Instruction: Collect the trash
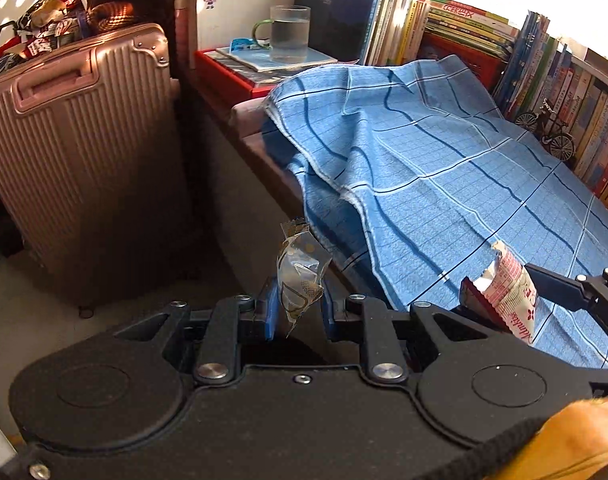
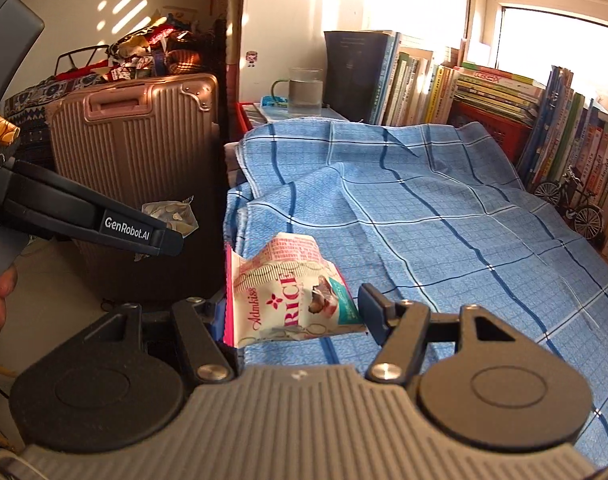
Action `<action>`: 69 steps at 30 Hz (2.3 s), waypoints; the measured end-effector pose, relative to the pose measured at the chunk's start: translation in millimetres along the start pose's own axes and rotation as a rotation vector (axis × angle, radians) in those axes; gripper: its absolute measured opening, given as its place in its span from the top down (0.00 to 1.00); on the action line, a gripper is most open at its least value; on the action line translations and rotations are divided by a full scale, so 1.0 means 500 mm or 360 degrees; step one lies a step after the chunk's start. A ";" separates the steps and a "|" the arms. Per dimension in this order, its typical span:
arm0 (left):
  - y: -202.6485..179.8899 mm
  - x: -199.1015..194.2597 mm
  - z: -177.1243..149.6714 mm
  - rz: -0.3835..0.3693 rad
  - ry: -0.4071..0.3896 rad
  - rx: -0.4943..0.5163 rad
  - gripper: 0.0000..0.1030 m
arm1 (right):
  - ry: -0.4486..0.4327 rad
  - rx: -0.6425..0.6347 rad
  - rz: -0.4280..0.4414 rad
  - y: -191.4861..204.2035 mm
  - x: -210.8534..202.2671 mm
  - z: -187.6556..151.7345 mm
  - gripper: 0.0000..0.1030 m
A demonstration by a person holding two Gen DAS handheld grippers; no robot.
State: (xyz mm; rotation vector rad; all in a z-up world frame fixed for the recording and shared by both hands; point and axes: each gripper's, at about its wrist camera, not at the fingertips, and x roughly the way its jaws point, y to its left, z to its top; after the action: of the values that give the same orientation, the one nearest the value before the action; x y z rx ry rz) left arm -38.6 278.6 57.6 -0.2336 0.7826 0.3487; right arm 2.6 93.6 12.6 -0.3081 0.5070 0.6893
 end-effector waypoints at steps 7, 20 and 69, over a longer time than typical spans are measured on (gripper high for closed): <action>0.049 -0.010 -0.045 0.0059 0.0075 -0.0074 0.79 | -0.0003 -0.0085 0.0079 0.045 0.004 0.005 0.33; 0.089 0.036 -0.044 0.0065 0.0162 -0.0113 0.78 | 0.0046 -0.0147 0.0093 0.071 0.019 -0.002 0.33; 0.194 0.023 -0.113 0.0280 0.0242 -0.0383 0.54 | 0.0150 -0.0278 0.0363 0.158 0.079 -0.003 0.19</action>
State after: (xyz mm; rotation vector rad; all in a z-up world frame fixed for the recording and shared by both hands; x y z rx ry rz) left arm -105.4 351.4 3.3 -0.4223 0.9139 0.5981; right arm -25.0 171.6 -18.1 -0.4527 0.5782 0.9466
